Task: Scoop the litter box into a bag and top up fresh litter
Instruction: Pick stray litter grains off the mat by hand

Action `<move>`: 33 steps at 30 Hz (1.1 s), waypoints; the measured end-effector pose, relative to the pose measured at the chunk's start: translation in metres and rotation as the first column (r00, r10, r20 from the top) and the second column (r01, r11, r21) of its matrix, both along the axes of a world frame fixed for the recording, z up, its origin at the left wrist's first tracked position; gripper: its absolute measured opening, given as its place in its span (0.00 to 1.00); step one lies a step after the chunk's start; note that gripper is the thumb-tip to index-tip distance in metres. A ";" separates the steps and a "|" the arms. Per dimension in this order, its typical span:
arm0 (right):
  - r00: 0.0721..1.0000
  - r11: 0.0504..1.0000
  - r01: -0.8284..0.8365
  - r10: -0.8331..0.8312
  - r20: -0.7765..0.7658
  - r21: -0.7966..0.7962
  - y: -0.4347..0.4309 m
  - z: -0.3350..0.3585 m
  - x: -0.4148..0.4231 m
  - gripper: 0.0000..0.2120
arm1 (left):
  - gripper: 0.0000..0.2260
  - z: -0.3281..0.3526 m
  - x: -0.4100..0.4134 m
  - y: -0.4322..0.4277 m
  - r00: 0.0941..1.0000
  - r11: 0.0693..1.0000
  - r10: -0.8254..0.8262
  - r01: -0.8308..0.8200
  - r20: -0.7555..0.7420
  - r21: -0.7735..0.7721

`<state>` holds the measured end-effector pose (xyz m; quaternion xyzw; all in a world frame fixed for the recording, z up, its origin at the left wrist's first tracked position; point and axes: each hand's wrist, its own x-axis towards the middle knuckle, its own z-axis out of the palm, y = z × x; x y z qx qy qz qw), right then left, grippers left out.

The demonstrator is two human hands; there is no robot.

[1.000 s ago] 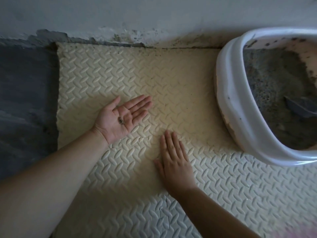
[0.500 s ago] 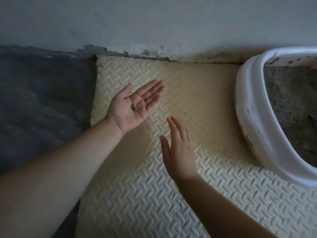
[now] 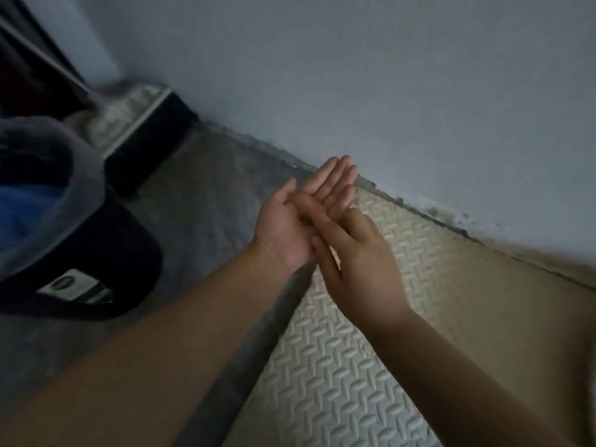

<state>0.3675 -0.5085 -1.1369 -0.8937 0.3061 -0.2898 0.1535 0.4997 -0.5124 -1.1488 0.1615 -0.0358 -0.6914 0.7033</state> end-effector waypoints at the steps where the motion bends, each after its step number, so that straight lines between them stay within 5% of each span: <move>1: 0.999 0.999 -0.045 0.044 -0.022 -0.015 0.002 0.008 0.012 0.19 | 0.29 0.007 0.009 0.007 0.999 0.999 0.038 -0.038 0.015 -0.013; 6: 0.963 0.962 -0.264 0.259 -0.074 -0.067 0.014 0.042 0.073 0.20 | 0.29 0.045 0.063 0.051 0.961 0.962 0.272 -0.270 0.055 -0.034; 16: 0.800 0.793 -0.600 0.598 0.057 0.108 0.062 0.112 0.204 0.17 | 0.27 0.122 0.170 0.144 0.813 0.824 0.566 -0.565 0.138 -0.052; 28: 0.728 0.701 -0.681 0.681 0.085 0.213 0.101 0.111 0.316 0.16 | 0.28 0.119 0.267 0.193 0.751 0.764 0.644 -0.644 0.146 -0.053; 33: 0.682 0.684 -0.728 0.730 -0.040 0.051 0.096 0.099 0.335 0.19 | 0.28 0.111 0.293 0.191 0.760 0.794 0.596 -0.605 0.260 -0.051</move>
